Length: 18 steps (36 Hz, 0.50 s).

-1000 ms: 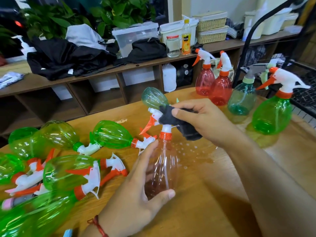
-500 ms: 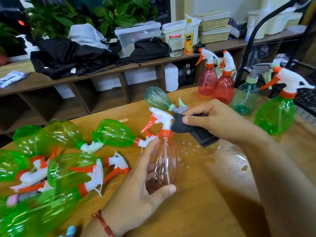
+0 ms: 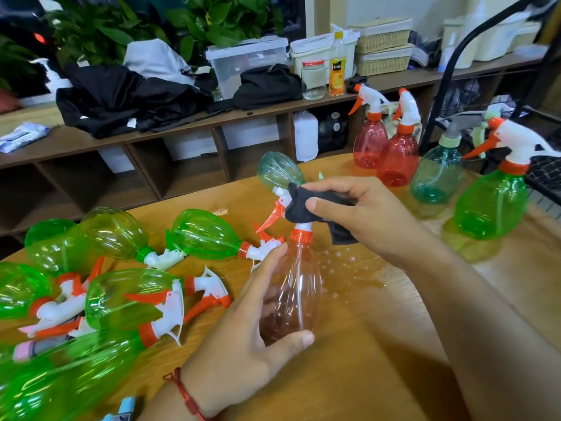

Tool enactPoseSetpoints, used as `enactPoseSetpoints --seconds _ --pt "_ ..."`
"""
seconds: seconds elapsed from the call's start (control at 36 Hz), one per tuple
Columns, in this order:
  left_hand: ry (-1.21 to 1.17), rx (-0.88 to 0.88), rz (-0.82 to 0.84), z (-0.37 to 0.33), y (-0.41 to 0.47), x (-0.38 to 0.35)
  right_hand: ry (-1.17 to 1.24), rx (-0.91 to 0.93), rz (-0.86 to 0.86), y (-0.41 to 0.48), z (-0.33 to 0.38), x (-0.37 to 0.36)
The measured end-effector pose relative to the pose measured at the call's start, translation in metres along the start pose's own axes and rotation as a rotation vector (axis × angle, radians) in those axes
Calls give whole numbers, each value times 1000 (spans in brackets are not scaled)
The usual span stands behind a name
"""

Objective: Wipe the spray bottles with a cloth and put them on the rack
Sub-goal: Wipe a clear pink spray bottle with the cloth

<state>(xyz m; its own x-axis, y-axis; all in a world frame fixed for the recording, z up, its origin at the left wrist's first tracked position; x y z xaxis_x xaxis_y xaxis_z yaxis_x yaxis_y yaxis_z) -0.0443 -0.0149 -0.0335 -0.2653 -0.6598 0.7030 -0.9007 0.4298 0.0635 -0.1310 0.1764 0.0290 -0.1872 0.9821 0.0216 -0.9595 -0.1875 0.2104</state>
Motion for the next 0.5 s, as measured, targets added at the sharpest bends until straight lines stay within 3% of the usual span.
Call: enactPoseSetpoints --seconds 0.19,0.36,0.44,0.5 --pt "168 -9 -29 -9 2 4 43 -11 -88 1 -5 3" --pt "426 167 -340 -10 2 13 130 42 -273 -2 -11 -2" --pt "617 161 -447 -9 3 18 149 44 -284 -3 -13 -7" --pt "571 177 -463 -2 3 23 225 30 -259 -4 -12 -11"
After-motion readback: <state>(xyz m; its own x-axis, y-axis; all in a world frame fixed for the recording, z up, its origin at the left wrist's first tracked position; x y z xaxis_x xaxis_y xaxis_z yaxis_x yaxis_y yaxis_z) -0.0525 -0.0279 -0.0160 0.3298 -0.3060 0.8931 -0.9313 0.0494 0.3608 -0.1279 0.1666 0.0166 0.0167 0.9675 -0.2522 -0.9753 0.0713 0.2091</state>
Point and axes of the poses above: each hand's wrist, its own y-axis towards the middle knuckle, its own x-axis out of the back of the hand, z = x × y, the point moved 8 cm from there along y, towards the middle knuckle, and after that the axes turned 10 degrees about y, right-handed, at the moved point
